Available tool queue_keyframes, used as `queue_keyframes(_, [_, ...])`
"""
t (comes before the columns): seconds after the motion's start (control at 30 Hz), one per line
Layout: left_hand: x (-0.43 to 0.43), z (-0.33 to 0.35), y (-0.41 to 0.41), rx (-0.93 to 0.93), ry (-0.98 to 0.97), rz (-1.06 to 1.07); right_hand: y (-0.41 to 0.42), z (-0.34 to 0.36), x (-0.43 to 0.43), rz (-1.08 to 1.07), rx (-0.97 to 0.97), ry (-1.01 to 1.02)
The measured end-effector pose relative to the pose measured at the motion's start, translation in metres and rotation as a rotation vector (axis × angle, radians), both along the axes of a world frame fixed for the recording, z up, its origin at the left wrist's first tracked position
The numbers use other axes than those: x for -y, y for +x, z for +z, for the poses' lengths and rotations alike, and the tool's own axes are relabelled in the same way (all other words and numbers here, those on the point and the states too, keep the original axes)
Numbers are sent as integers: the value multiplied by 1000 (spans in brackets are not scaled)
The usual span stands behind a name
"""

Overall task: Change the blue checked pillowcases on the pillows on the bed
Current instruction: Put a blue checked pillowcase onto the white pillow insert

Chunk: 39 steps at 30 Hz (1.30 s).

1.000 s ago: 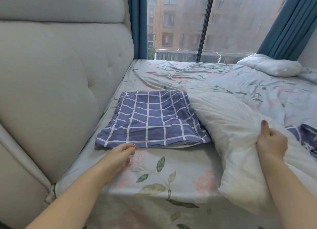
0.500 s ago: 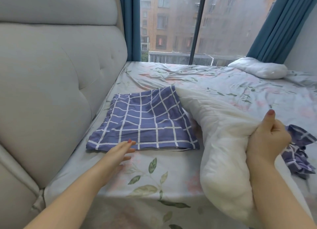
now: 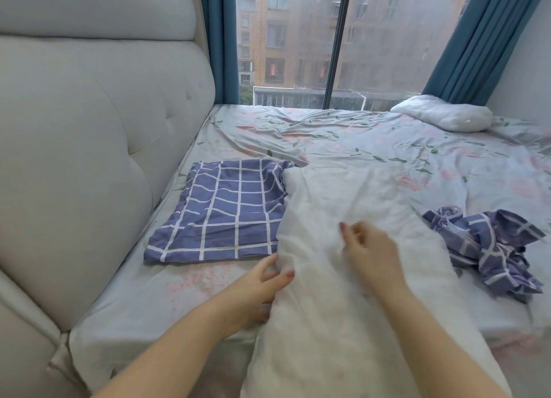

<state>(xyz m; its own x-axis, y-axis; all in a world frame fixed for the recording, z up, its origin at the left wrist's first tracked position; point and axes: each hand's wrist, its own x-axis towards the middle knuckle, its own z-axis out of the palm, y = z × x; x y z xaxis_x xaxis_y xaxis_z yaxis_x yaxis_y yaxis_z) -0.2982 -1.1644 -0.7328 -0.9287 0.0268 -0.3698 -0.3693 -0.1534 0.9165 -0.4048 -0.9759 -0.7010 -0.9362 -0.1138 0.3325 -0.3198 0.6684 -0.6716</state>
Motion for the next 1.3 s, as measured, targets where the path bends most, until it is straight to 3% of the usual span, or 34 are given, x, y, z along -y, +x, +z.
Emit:
queue_keyframes(0.07, [-4, -3, -3, -4, -27, -20, -32, 1, -33, -202, -39, -8])
queue_keyframes(0.13, [-8, -3, -4, -18, -53, -25, -61, -12, -73, -381, 166, 141])
queue_keyframes(0.2, [-10, -5, -8, -23, -54, -20, -80, -37, -101, -407, 357, 132])
queue_keyframes(0.27, [-11, -5, -10, -26, -50, -36, -89, -55, -111, -326, 409, -65])
queue_keyframes(0.67, [-15, -14, -24, -72, 163, 31, -34, 28, -90, -235, -99, -747])
queue_keyframes(0.8, [-11, -9, -27, -126, 192, 175, -9, 38, -95, 52, -29, -915])
queue_keyframes(0.9, [1, -2, -24, -58, 197, 305, -2, 37, -103, 195, 33, -899])
queue_keyframes(1.0, [15, 13, -26, 17, 168, 264, -1, 35, -118, 281, 3, -980])
queue_keyframes(1.1, [29, 19, -16, -214, 147, 204, 0, 31, -135, 393, 115, -1077])
queue_keyframes(1.2, [22, 37, -8, -144, 52, 144, 6, 45, -126, 355, 210, -824])
queue_keyframes(1.3, [26, 29, -13, 3, 116, 198, 13, 53, -98, 319, 434, -727])
